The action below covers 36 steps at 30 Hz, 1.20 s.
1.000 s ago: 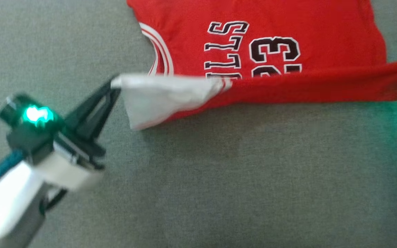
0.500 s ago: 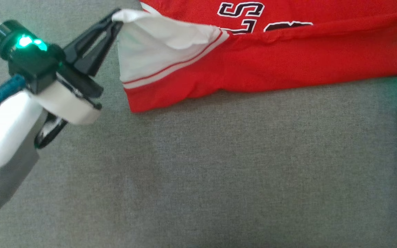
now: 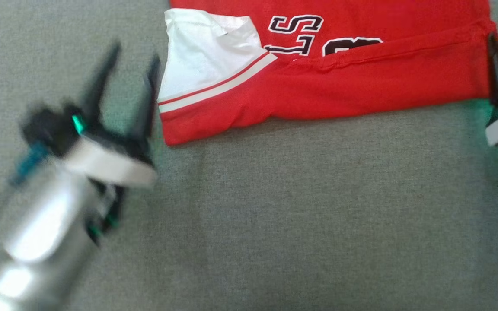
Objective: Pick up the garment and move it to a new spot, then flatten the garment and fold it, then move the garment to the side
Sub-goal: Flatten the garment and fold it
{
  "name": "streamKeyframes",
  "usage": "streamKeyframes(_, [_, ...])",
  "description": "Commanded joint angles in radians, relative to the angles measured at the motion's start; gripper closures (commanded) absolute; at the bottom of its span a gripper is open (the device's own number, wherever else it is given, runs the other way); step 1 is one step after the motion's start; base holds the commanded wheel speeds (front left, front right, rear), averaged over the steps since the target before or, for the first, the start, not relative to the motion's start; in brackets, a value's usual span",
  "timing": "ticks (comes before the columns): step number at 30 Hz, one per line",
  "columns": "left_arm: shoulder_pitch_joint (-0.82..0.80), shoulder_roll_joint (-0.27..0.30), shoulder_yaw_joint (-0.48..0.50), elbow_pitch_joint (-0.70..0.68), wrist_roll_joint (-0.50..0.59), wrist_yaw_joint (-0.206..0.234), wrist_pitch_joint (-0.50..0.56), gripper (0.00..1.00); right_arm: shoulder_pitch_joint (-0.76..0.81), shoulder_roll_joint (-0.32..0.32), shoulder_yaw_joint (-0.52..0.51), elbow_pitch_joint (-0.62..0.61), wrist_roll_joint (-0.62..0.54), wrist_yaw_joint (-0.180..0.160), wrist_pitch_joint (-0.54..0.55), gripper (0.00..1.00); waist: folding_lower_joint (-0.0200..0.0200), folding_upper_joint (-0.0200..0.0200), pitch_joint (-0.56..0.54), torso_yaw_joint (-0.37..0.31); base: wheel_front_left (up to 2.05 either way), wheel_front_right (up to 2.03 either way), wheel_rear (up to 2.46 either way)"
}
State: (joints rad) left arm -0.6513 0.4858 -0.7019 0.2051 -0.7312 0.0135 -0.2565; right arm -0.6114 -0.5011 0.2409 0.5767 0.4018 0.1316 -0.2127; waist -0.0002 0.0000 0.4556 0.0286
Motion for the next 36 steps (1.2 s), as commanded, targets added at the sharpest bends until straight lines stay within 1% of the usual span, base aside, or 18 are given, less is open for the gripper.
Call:
streamKeyframes(1, [0.039, 0.001, 0.050, -0.047, -0.027, 0.016, -0.005, 0.00, 0.037, -0.012, 0.011, -0.015, 0.012, -0.001, -0.016, 0.00, 0.0002, 0.0000, -0.008, -0.004, 0.00, 0.00, 0.00])
streamKeyframes(4, [0.137, -0.051, 0.054, -0.067, -0.054, 0.050, -0.005, 0.00, 0.055, -0.014, 0.013, -0.006, 0.027, -0.001, -0.028, 0.00, 0.0002, 0.0000, -0.017, -0.005, 0.00, 0.00, 0.00])
streamKeyframes(6, [0.173, -0.077, 0.046, -0.052, -0.054, 0.078, -0.005, 0.00, 0.066, -0.014, 0.015, 0.000, 0.032, -0.001, -0.035, 0.00, 0.0002, 0.0000, -0.023, -0.006, 0.00, 0.00, 0.00])
streamKeyframes(9, [0.189, -0.100, 0.036, 0.005, -0.041, 0.127, 0.001, 0.00, 0.072, -0.011, 0.020, 0.006, 0.030, -0.001, -0.041, 0.00, 0.0002, 0.0000, -0.027, -0.010, 0.00, 0.00, 0.00])
streamKeyframes(11, [0.188, -0.111, 0.027, 0.045, -0.036, 0.154, 0.022, 0.00, 0.072, -0.009, 0.025, 0.008, 0.028, -0.001, -0.043, 0.00, 0.0002, 0.0000, -0.028, -0.013, 0.00, 0.00, 0.00])
streamKeyframes(12, [0.186, -0.115, 0.018, 0.060, -0.032, 0.161, 0.037, 0.00, 0.071, -0.010, 0.027, 0.010, 0.027, -0.001, -0.044, 0.00, 0.0002, 0.0000, -0.028, -0.014, 0.00, 0.00, 0.00])
streamKeyframes(17, [0.192, -0.129, -0.024, 0.101, -0.043, 0.170, 0.129, 0.00, 0.066, -0.008, 0.035, 0.017, 0.024, -0.001, -0.047, 0.00, 0.0002, 0.0000, -0.029, -0.019, 0.00, 0.00, 0.00])
streamKeyframes(20, [0.195, -0.127, -0.038, 0.110, -0.042, 0.171, 0.148, 0.00, 0.066, -0.004, 0.041, 0.023, 0.025, -0.001, -0.048, 0.00, 0.0002, 0.0000, -0.030, -0.019, 0.00, 0.00, 0.00])
streamKeyframes(21, [0.196, -0.127, -0.044, 0.111, -0.041, 0.166, 0.152, 0.47, 0.067, -0.002, 0.044, 0.026, 0.027, -0.001, -0.048, 0.00, 0.0002, 0.0000, -0.031, -0.018, 0.00, 0.00, 0.00])
streamKeyframes(23, [0.198, -0.127, -0.055, 0.106, -0.043, 0.152, 0.158, 1.00, 0.071, 0.001, 0.054, 0.035, 0.034, -0.001, -0.048, 0.00, 0.0002, 0.0000, -0.032, -0.016, 0.00, 0.00, 0.00])
streamKeyframes(26, [0.194, -0.118, -0.068, 0.090, -0.028, 0.138, 0.149, 1.00, 0.072, -0.002, 0.068, 0.048, 0.049, -0.001, -0.048, 0.00, 0.0002, 0.0000, -0.032, -0.010, 0.00, 0.00, 0.00])
streamKeyframes(30, [0.189, -0.097, -0.067, 0.073, -0.001, 0.142, 0.116, 1.00, 0.066, -0.003, 0.074, 0.086, 0.077, -0.001, -0.043, 0.00, 0.0002, 0.0000, -0.032, -0.003, 0.00, 0.00, 0.00])
streamKeyframes(35, [0.182, -0.074, -0.068, 0.058, 0.022, 0.144, 0.095, 1.00, 0.057, 0.005, 0.095, 0.147, 0.106, -0.001, 0.000, 0.00, 0.0002, 0.0000, -0.034, 0.003, 0.00, 0.00, 0.00])
streamKeyframes(36, [0.182, -0.069, -0.069, 0.055, 0.025, 0.145, 0.092, 1.00, 0.056, 0.007, 0.102, 0.155, 0.114, -0.001, 0.006, 0.39, 0.0002, 0.0000, -0.036, 0.003, 0.00, 0.00, 0.00])
